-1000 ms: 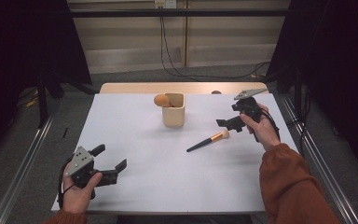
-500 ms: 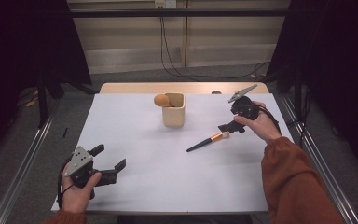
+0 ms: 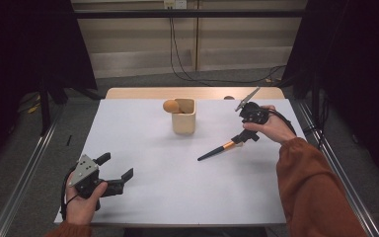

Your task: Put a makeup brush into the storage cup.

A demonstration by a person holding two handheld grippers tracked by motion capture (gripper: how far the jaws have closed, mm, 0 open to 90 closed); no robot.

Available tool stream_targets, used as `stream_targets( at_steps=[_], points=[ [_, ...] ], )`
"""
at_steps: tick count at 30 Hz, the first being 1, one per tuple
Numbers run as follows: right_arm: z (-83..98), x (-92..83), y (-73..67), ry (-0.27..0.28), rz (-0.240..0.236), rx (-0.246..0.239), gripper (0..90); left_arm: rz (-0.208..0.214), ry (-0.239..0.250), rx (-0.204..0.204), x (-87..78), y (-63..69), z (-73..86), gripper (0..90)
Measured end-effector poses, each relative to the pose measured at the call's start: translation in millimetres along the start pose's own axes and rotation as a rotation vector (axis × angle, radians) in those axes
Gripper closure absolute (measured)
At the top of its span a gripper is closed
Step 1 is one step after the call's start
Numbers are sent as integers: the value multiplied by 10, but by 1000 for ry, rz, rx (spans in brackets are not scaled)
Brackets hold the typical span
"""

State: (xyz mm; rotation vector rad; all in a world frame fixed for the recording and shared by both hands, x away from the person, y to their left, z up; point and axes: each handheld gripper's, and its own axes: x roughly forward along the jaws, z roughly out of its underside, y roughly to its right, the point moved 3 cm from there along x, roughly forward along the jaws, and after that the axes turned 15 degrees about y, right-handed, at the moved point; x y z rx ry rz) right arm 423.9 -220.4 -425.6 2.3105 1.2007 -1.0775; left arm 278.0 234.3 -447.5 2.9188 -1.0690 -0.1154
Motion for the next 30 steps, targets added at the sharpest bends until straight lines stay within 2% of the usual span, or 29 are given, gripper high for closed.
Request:
stream_targets(
  at_steps=[4,11,15,22,27,29,30],
  points=[
    [-28,48,7,-12,-13,-25,54,3,3,5,4,7,-3,32],
    [-59,162,-33,-89,-38,-99,56,7,-1,7,4,9,1,33],
    [-89,221,-53,-70,-66,-122,64,11,-4,12,4,11,0,37],
    [-115,327,-65,-144,-78,-162,45,18,-6,13,9,11,4,39],
    [-94,408,-67,-190,-73,-200,91,22,-7,12,16,15,9,38],
    [-96,422,-64,-190,-88,-200,162,24,-11,13,20,18,12,38],
    [-95,432,-63,-190,-85,-201,164,24,-12,15,20,20,12,38]
  ],
)
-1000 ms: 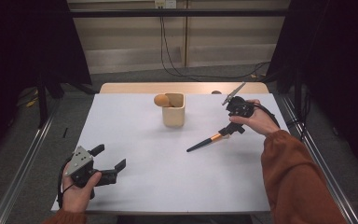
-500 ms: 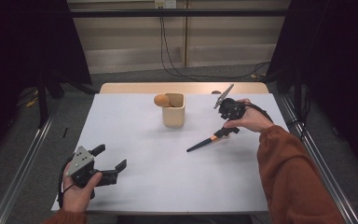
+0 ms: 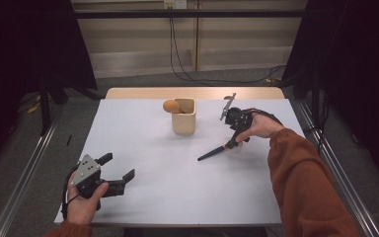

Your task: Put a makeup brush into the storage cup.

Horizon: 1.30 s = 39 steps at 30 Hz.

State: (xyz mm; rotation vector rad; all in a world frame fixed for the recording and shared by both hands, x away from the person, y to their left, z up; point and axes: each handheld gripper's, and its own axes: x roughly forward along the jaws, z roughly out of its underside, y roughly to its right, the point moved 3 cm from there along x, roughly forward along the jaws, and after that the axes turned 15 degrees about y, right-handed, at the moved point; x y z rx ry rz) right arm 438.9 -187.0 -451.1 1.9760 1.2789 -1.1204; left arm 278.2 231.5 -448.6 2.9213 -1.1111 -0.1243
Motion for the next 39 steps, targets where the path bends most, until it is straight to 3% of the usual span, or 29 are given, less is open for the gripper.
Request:
stream_targets(
  at_steps=[4,11,18,22,32,39],
  points=[
    [40,81,-12,-60,-10,-19,209,3,3,-3,0,5,-1,38],
    [30,162,-22,-55,-20,-54,283,9,1,1,5,8,1,37],
    [74,274,-14,-108,-32,-73,336,15,-4,-5,0,10,5,38],
    [58,340,-54,-137,-48,-104,415,13,-1,-8,2,11,2,37],
    [97,310,-26,-130,-68,-74,527,28,-6,-3,6,16,7,38],
    [103,296,-26,-141,-78,-85,620,31,-10,-1,13,22,11,39]
  ],
)
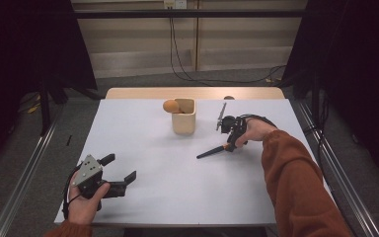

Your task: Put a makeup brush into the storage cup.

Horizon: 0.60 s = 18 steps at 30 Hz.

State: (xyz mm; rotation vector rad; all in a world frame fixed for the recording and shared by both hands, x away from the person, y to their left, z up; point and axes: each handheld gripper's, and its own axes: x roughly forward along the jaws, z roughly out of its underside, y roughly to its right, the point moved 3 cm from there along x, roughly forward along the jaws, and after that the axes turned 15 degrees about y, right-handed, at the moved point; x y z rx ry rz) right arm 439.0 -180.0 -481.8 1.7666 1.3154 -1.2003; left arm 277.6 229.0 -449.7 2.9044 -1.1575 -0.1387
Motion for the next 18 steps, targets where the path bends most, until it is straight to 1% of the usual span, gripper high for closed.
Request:
stream_targets(
  at_steps=[2,7,12,13,14,15,18],
  points=[
    [6,-9,0,-7,-4,-2,655,-1,0,1,-4,-3,1,39],
    [-4,-3,-20,-14,-5,-13,701,0,2,1,-3,-3,2,39],
    [-2,-7,-29,-20,-10,-4,732,-3,-2,3,-4,-5,3,39],
    [-6,-6,-26,-23,-9,0,734,-3,-2,3,-5,-6,2,39],
    [-9,-5,-25,-28,-9,16,736,-3,0,1,-6,-6,1,39],
    [-12,-5,-24,-33,-4,25,738,-4,1,2,-7,-8,1,39],
    [-24,-1,-39,-44,7,29,743,-13,5,-1,-17,-11,-3,39]
  ],
)
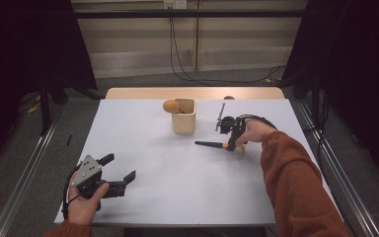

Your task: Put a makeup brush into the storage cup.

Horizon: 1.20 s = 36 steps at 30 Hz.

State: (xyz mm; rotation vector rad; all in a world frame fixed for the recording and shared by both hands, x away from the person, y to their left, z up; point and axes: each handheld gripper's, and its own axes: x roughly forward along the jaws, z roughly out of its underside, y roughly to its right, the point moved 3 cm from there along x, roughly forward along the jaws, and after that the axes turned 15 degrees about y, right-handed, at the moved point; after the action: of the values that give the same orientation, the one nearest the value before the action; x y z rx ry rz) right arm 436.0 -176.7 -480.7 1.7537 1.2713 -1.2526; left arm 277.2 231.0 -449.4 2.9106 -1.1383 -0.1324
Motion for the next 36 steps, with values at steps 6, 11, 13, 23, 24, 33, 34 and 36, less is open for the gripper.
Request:
stream_targets(
  at_steps=[6,11,13,23,24,33,34,36],
  points=[
    [22,-14,15,22,7,44,746,2,1,0,0,3,-1,39],
    [49,-48,24,47,22,62,746,1,-2,3,3,-4,0,40],
    [54,-78,18,65,24,77,746,2,-2,2,4,0,0,39],
    [91,-221,-19,151,41,123,746,-1,-1,2,-1,3,-2,39],
    [102,-233,-19,156,49,135,746,-1,0,1,-1,3,-2,40],
    [237,-349,-69,248,100,180,746,-2,-1,4,-1,3,-4,39],
    [243,-373,-78,270,101,184,746,-4,0,3,0,4,-5,39],
    [259,-407,-98,331,96,198,746,-4,-1,4,1,1,-4,39]
  ],
)
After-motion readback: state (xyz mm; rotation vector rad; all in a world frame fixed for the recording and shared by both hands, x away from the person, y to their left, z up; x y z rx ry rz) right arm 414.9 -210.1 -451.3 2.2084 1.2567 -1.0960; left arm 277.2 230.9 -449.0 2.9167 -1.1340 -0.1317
